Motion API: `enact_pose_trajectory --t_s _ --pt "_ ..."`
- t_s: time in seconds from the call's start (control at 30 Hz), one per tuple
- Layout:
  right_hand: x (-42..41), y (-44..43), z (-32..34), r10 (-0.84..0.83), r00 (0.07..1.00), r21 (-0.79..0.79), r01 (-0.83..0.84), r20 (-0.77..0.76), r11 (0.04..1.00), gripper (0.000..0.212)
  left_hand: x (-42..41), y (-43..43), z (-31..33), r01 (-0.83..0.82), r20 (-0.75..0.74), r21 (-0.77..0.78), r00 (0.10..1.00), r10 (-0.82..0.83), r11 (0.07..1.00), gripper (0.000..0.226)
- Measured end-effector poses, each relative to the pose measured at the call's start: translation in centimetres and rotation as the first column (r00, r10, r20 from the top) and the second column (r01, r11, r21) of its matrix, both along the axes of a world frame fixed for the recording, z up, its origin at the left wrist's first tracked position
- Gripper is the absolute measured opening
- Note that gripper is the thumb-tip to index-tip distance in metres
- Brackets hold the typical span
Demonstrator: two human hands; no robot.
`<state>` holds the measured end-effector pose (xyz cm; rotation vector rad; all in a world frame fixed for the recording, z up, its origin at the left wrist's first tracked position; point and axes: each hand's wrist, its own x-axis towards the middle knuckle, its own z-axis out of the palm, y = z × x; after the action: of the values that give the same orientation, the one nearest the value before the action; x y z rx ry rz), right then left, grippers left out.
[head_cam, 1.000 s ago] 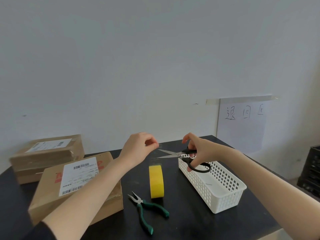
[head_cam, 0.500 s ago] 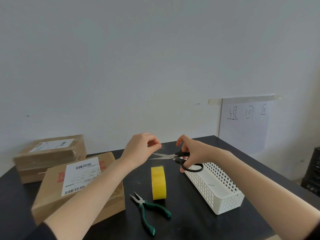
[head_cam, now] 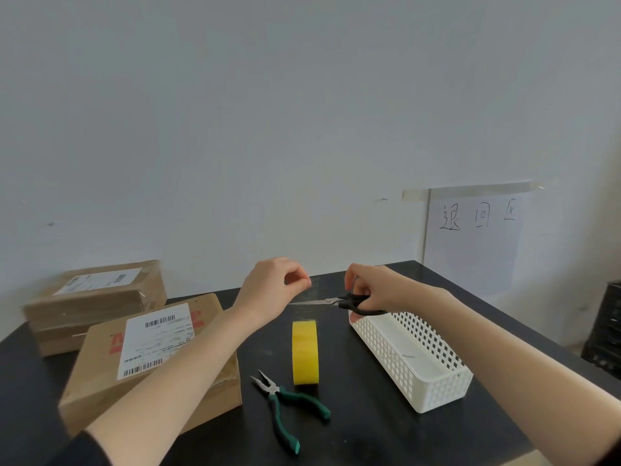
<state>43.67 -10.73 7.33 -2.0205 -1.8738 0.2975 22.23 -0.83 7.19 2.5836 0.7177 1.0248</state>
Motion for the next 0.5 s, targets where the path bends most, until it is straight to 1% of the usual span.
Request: enact_pose_trajectory --t_s 0.07,0.17,0.23,0.33,0.37,0.43,0.5 --pt "-0.1 -0.1 0.0 -0.001 1.0 0.0 0.001 -0.001 1.0 0.042 0.0 0.0 0.0 0.002 0.002 0.004 1.0 -0.002 1.0 0.008" --pt "-0.4 -0.2 0.0 -0.001 1.0 -0.005 0.001 -0.002 1.0 0.048 0.0 -0.1 0.1 -0.002 -0.003 0.009 1.0 0.002 1.0 0.008" --pt "-0.6 -0.3 0.1 -0.003 1.0 -0.026 0.003 0.008 1.0 0.059 0.0 0.0 0.0 -0.005 -0.004 0.007 1.0 0.005 1.0 0.008" --pt "-1.4 -0.8 0.2 0.021 0.995 -0.093 -0.011 0.101 0.996 0.094 -0.1 0.1 -0.2 -0.011 -0.02 0.015 1.0 0.011 1.0 0.009" --pt "-1.8 -1.0 0.2 0.032 0.991 -0.109 -0.019 0.127 0.994 0.101 -0.1 0.2 -0.3 -0.013 -0.022 0.017 1.0 0.013 1.0 0.008" --pt "-2.4 -1.2 0.3 0.049 0.989 -0.129 -0.031 0.139 0.991 0.105 -0.2 0.3 -0.4 -0.014 -0.017 0.012 1.0 0.014 1.0 0.008" --pt "-2.7 -1.2 0.2 0.048 0.989 -0.134 -0.029 0.137 0.991 0.103 -0.4 0.4 -0.4 -0.017 -0.016 0.008 1.0 0.017 1.0 0.008"
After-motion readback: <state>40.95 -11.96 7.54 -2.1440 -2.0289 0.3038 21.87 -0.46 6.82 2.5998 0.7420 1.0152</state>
